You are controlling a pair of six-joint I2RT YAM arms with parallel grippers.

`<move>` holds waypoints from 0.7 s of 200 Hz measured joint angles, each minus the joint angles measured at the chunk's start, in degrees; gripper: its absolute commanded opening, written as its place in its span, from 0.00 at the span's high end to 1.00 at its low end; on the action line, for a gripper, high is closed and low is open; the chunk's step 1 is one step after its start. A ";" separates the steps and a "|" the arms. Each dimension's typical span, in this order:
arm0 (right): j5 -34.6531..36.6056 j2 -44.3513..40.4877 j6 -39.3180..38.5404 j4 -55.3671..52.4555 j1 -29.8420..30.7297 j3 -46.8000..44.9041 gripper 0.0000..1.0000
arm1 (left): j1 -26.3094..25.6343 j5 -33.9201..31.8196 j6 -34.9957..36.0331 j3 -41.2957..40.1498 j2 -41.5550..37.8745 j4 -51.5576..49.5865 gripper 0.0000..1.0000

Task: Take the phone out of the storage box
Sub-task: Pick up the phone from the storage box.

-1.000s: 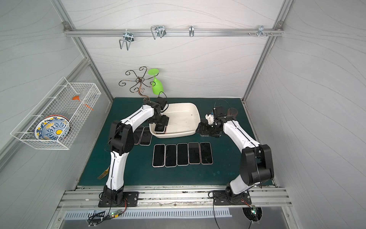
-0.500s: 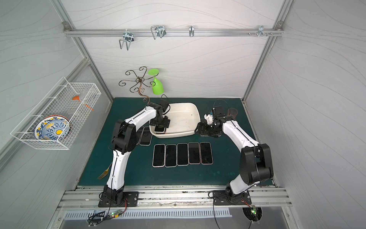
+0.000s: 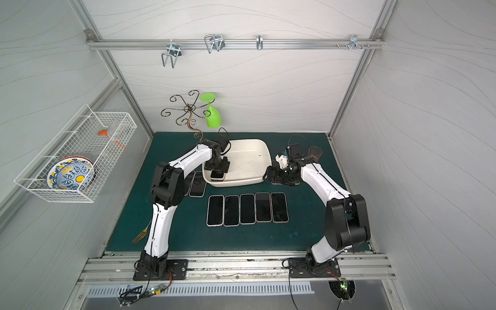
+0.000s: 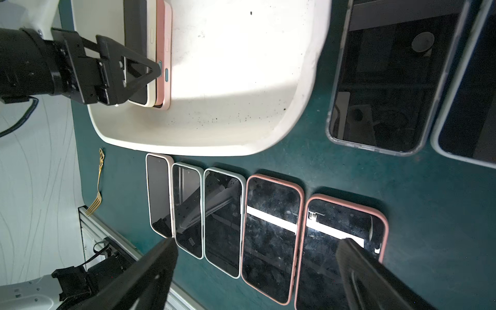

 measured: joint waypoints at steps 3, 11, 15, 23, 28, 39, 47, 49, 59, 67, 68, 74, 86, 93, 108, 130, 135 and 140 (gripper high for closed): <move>-0.20 0.04 0.02 0.11 0.13 0.00 0.01 | 0.00 0.15 0.02 -0.04 -0.04 0.04 0.60; -1.11 0.31 0.11 0.46 0.39 0.07 0.01 | 0.00 0.66 0.09 -0.13 -0.37 0.04 0.63; -1.42 0.55 0.26 0.50 0.55 0.17 0.01 | 0.00 0.83 0.11 -0.17 -0.59 0.02 0.65; -2.56 1.16 0.59 0.79 0.85 0.61 0.01 | 0.02 1.20 0.11 -0.28 -1.14 0.02 0.68; -3.41 1.64 1.03 1.33 1.07 0.94 0.02 | 0.02 1.57 0.11 -0.33 -1.62 0.02 0.69; -5.14 2.71 2.01 2.58 1.53 1.77 0.01 | 0.02 2.21 0.07 -0.37 -2.93 0.00 0.70; -6.23 3.50 2.82 3.50 1.84 2.54 0.01 | 0.07 2.56 0.04 -0.42 -3.96 0.04 0.70; -6.49 3.69 3.08 3.69 1.92 2.82 0.01 | 0.07 2.67 0.04 -0.44 -4.28 0.04 0.70; -7.85 5.11 4.44 4.94 2.36 4.48 0.01 | 0.07 3.39 0.00 -0.63 -6.05 0.07 0.70; -8.68 6.34 5.16 5.95 2.75 5.97 0.01 | 0.07 3.76 -0.04 -0.81 -7.41 0.07 0.71; -8.76 6.51 5.35 6.10 2.82 6.25 0.01 | 0.07 3.80 -0.04 -0.81 -7.61 0.04 0.71; -9.11 7.56 6.01 6.84 3.08 7.50 0.02 | 0.07 4.17 -0.07 -0.83 -8.48 0.00 0.71; -9.97 9.84 7.54 8.44 3.54 9.99 0.01 | 0.07 4.87 -0.20 -1.05 -10.25 0.11 0.72; -10.32 11.23 8.63 9.29 3.69 11.43 0.01 | 0.07 5.31 -0.26 -1.29 -11.08 0.13 0.72; -11.15 14.21 10.84 11.28 3.96 14.25 0.01 | 0.07 6.40 -0.52 -2.32 -12.63 0.31 0.73; -12.70 18.53 15.06 14.73 4.02 18.01 0.02 | 0.07 8.09 -1.05 -4.28 -14.14 0.28 0.73; -13.05 19.61 15.91 15.28 4.09 19.02 0.02 | 0.07 8.41 -1.11 -4.66 -14.40 0.22 0.73; -13.51 20.76 16.70 15.72 4.20 20.22 0.03 | 0.07 8.85 -1.22 -5.25 -14.75 0.33 0.73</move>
